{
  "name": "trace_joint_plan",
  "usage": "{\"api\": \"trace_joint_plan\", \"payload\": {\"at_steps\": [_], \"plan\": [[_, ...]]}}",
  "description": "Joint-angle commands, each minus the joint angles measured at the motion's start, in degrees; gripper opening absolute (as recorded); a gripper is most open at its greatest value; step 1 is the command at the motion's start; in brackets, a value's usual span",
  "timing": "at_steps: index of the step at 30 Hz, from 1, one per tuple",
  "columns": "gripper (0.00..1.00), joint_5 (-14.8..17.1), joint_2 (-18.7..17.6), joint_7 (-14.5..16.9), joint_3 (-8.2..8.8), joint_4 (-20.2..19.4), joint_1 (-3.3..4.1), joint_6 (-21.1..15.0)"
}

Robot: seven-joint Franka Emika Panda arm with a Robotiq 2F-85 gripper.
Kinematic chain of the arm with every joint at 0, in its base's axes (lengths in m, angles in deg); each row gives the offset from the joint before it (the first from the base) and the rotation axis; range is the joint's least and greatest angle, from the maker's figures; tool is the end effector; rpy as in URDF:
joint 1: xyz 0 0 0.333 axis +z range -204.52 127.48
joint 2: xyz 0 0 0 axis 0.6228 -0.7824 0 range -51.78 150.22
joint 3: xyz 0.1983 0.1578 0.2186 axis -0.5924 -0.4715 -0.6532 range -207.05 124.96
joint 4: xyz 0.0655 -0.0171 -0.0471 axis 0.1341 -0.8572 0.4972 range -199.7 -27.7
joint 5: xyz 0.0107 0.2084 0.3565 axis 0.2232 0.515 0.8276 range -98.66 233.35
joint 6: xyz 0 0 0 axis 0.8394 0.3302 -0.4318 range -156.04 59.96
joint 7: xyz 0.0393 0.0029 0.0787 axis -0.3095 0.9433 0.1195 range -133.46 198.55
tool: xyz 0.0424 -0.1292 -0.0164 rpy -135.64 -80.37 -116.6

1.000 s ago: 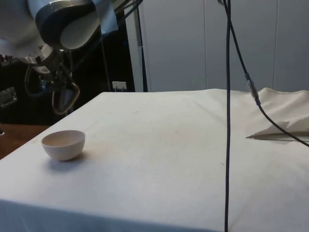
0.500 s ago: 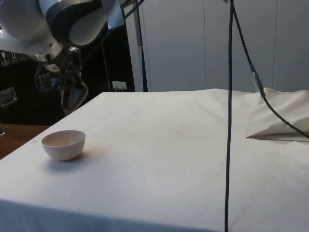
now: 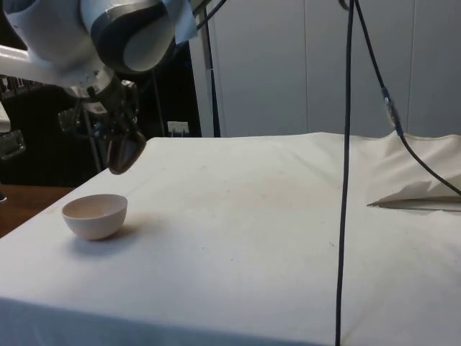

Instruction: Pour the coffee beans from the cup into the bowl.

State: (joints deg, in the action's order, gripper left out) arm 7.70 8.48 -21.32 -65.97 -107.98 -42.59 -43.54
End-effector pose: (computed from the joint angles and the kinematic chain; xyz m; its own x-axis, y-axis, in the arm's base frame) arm 0.7203 0.1112 0.2634 0.9617 -0.1294 0.2415 -0.2559 -0.7390 0.6232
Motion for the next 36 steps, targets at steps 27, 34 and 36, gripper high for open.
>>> {"api": "trace_joint_plan", "payload": {"at_steps": [27,34,36], "plan": [[0.02,8.5,3.8,1.1,9.05,-10.4,-1.32,-15.4],[0.02,10.7,4.0,1.9,11.69,-12.4,-1.38,-19.5],[0.02,10.9,4.0,2.1,12.03,-12.7,-1.38,-20.1]]}}
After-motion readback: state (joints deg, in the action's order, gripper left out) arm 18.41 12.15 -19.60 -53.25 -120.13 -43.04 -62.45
